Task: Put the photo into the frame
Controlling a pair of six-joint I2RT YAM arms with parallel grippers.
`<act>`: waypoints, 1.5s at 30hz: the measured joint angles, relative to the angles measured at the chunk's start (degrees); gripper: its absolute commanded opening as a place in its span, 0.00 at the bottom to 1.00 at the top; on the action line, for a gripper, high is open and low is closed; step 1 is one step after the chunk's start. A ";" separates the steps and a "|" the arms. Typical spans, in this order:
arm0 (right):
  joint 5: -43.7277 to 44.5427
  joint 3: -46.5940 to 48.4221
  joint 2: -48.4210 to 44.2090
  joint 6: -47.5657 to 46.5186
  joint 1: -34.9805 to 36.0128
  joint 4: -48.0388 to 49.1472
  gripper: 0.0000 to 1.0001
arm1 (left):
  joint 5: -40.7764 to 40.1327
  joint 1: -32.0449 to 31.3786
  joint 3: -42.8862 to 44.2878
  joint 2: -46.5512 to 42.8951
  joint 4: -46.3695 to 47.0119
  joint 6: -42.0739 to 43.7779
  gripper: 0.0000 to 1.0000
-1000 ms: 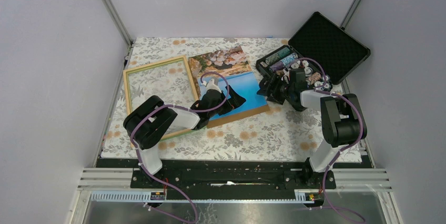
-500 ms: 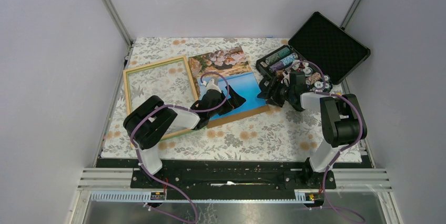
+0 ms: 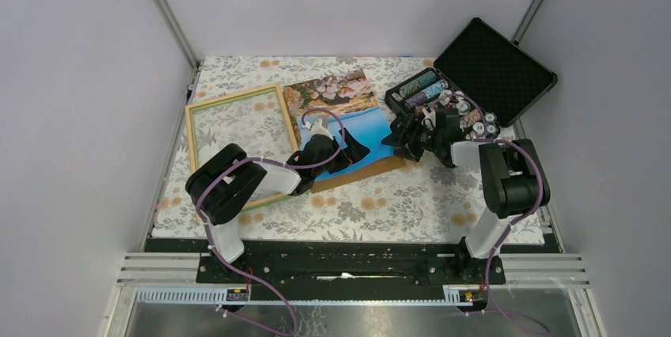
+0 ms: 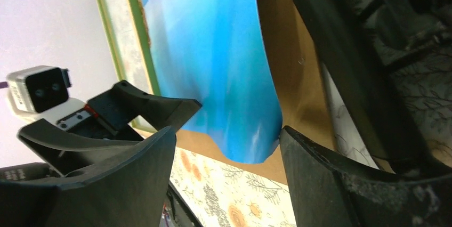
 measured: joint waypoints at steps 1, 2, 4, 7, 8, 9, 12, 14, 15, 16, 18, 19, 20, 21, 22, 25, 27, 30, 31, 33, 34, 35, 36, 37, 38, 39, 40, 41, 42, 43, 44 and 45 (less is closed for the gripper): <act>-0.66 -0.07 0.24 0.72 0.00 0.83 0.79 | 0.00 0.00 0.00 0.00 0.00 0.00 0.98; -1.36 -0.07 0.79 1.81 0.02 2.29 0.79 | 0.00 0.00 0.00 0.00 0.00 0.00 0.98; -2.56 -0.09 1.84 3.34 0.02 4.55 0.80 | 0.00 0.00 0.00 0.00 0.00 0.00 0.98; -4.22 -0.02 3.58 6.03 0.22 8.46 0.81 | 0.00 0.00 0.00 0.00 0.00 0.00 0.98; -4.61 0.09 4.07 6.62 0.28 9.09 0.81 | 0.00 0.00 0.00 0.00 0.02 0.00 0.98; -4.90 0.37 4.70 7.30 0.44 9.70 0.81 | 0.00 0.00 0.00 0.00 0.02 0.00 0.98; -5.25 1.53 6.32 8.24 0.57 10.08 0.81 | 0.00 0.00 0.00 0.00 0.02 -0.02 0.98; -5.38 2.45 6.75 8.31 0.83 9.31 0.78 | 0.00 0.00 0.00 0.00 0.04 -0.02 0.98; -5.66 2.91 6.84 8.24 0.92 8.92 0.75 | 0.00 0.00 0.00 0.00 0.04 -0.02 0.98; -5.73 3.50 6.97 8.31 1.05 8.28 0.72 | 0.00 0.00 0.00 0.00 0.07 -0.02 0.98; -5.64 3.89 6.95 7.93 1.07 7.26 0.64 | 0.00 0.00 0.00 0.00 0.07 -0.02 0.98; -5.22 4.09 6.95 7.58 1.07 6.80 0.60 | 0.02 0.00 0.00 0.00 0.09 -0.02 0.98; -4.63 4.22 6.95 7.02 1.07 6.58 0.55 | 0.02 0.00 0.00 0.00 0.11 -0.02 0.98; -4.09 4.42 6.95 6.51 1.07 6.47 0.51 | 0.07 0.00 0.00 0.00 0.17 -0.02 0.99; -3.32 4.59 6.95 6.05 1.09 6.36 0.46 | 0.11 0.00 -0.02 0.00 0.24 0.00 0.99; -1.53 5.18 6.95 4.98 1.31 5.90 0.31 | 0.24 0.00 -0.33 0.00 0.83 0.04 0.99; -0.35 5.90 6.95 4.07 1.55 5.11 0.20 | 0.35 -0.09 -0.66 0.00 1.33 0.28 0.99; 1.46 7.39 6.95 2.73 2.14 3.21 0.04 | 0.39 -0.39 -1.27 -0.15 2.16 1.25 0.99; 2.12 7.98 6.93 2.16 2.47 2.43 0.01 | 0.42 -0.52 -1.55 -0.44 2.27 1.57 0.99; 3.15 8.63 6.56 1.03 3.02 1.09 0.00 | 0.55 -0.76 -3.04 -2.29 2.14 2.49 0.99; 3.85 8.92 6.10 0.48 3.28 0.00 0.00 | 0.59 -0.83 -3.76 -3.72 1.70 3.02 0.99; 4.42 9.09 5.57 -0.09 3.45 -0.94 0.00 | 0.61 -0.92 -4.33 -5.46 0.76 3.58 0.99; 4.87 9.25 4.76 -0.83 3.63 -2.16 0.00 | 0.61 -1.01 -4.72 -7.54 -0.33 4.22 0.99; 5.46 9.44 3.85 -1.51 3.78 -3.50 0.00 | 0.63 -1.09 -4.96 -10.43 -1.88 5.03 0.99; 5.99 9.73 2.62 -2.38 3.96 -5.20 0.00 | 0.59 -1.14 -4.96 -12.98 -3.17 5.64 0.99; 6.40 10.01 1.33 -3.21 4.13 -6.64 0.00 | 0.57 -1.14 -4.94 -15.76 -4.39 6.27 0.99; 7.04 10.32 -0.13 -4.04 4.33 -8.04 0.00 | 0.55 -1.18 -4.94 -19.23 -6.34 6.95 0.99; 7.34 10.69 -1.57 -4.85 4.50 -9.33 0.00 | 0.46 -1.18 -4.94 -22.77 -8.39 7.58 0.99; 7.58 11.13 -3.21 -5.75 4.70 -10.64 0.00 | 0.31 -1.18 -4.87 -25.79 -10.01 8.07 0.99; 7.65 11.50 -4.55 -6.51 4.87 -11.72 0.00 | 0.20 -1.18 -4.59 -28.59 -12.13 8.52 0.99; 8.00 11.93 -6.05 -7.34 5.07 -12.92 0.00 | 0.02 -1.16 -4.00 -30.99 -14.60 8.92 0.99; 8.31 12.55 -7.63 -8.28 5.31 -14.32 0.00 | -0.09 -1.07 -2.14 -33.68 -19.52 9.25 0.99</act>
